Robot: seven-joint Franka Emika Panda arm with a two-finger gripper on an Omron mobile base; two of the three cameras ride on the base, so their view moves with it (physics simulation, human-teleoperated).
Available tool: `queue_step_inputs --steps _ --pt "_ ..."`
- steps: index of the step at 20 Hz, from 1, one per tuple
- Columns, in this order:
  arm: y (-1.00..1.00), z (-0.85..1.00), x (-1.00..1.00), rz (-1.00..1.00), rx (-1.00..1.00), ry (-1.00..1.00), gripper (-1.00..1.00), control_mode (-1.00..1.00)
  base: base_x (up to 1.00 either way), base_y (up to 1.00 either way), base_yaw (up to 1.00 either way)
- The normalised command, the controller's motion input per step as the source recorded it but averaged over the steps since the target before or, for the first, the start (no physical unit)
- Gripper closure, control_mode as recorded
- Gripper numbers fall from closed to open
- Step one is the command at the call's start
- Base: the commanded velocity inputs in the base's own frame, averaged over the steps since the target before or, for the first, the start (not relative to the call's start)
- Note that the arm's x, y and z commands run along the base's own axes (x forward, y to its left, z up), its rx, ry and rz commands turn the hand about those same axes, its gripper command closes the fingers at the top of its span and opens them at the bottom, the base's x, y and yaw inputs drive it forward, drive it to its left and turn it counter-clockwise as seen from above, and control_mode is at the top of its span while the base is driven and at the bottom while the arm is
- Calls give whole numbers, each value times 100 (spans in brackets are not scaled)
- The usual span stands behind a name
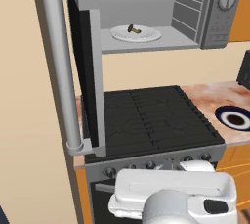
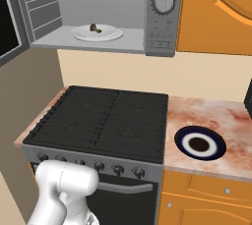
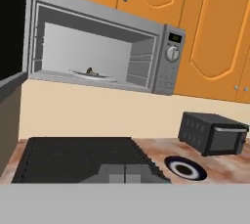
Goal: Pick the mushroom from the counter and place it in the microwave. Then turn on the microwave.
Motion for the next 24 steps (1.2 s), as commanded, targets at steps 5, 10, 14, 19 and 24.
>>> queue_step_inputs --steps 5,10,14,19,24 --pt "56 -7 -6 -2 -11 -20 100 -100 0 0 0" --pt "54 0 0 -4 -11 -19 100 -100 0 0 0" --pt "55 -1 0 -5 -12 -16 100 -100 0 0 0" --pt "59 -5 0 -6 -11 -13 100 -100 0 0 0" --pt "58 -5 5 -9 -10 -8 100 -100 0 0 0"
